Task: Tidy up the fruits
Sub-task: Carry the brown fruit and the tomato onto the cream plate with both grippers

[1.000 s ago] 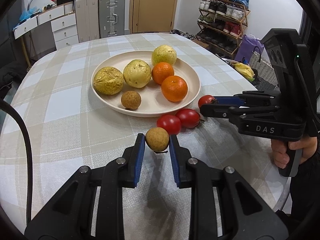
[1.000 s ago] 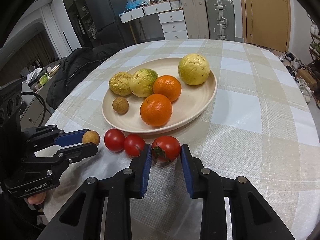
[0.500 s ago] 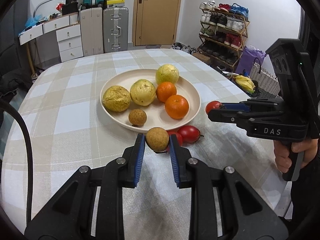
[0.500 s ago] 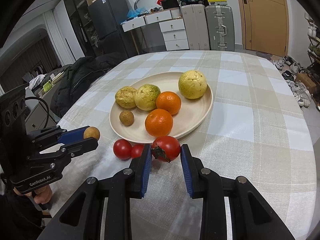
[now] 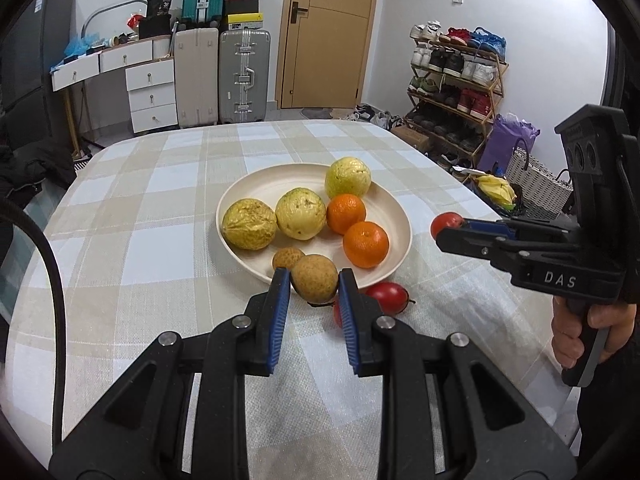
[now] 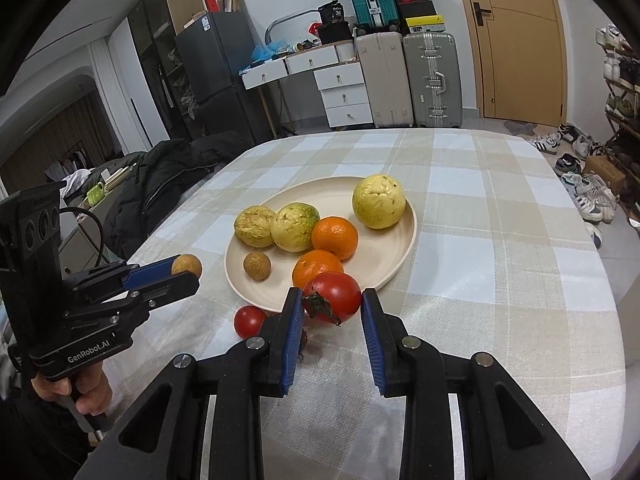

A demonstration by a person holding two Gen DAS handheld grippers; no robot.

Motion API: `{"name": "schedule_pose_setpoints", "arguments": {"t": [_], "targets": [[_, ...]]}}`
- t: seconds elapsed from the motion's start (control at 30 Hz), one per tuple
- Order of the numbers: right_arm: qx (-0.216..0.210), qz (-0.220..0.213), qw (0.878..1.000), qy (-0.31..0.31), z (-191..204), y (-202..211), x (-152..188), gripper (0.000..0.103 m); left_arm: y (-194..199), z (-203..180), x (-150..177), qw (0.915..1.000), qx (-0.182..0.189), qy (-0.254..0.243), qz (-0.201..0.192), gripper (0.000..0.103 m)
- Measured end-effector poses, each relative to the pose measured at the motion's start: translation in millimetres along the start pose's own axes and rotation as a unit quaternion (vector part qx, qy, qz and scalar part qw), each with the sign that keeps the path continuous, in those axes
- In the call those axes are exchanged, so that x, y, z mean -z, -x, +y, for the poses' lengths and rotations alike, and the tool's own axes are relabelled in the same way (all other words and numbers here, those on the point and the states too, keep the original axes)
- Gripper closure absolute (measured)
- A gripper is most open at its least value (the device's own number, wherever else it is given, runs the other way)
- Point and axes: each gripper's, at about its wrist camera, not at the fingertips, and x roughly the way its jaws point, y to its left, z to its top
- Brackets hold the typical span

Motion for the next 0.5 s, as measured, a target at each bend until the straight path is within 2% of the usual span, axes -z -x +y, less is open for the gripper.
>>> {"name": "schedule_pose_setpoints", "arguments": {"t": [0.2,0.5], "targets": [[0.009,-0.007,1.000,0.000,1.5,-1.1,-0.4,0.073,-1.6,0.5,-7.0,0.9999,-0.006,0.000,-0.011,0.081],[0.014,-0.012,1.000,0.001,3.5,-6.4,-1.9,0.073,-20.3,3.6,-10.4,0.9998,-0.017,0.003,-0.007,0.081]]}}
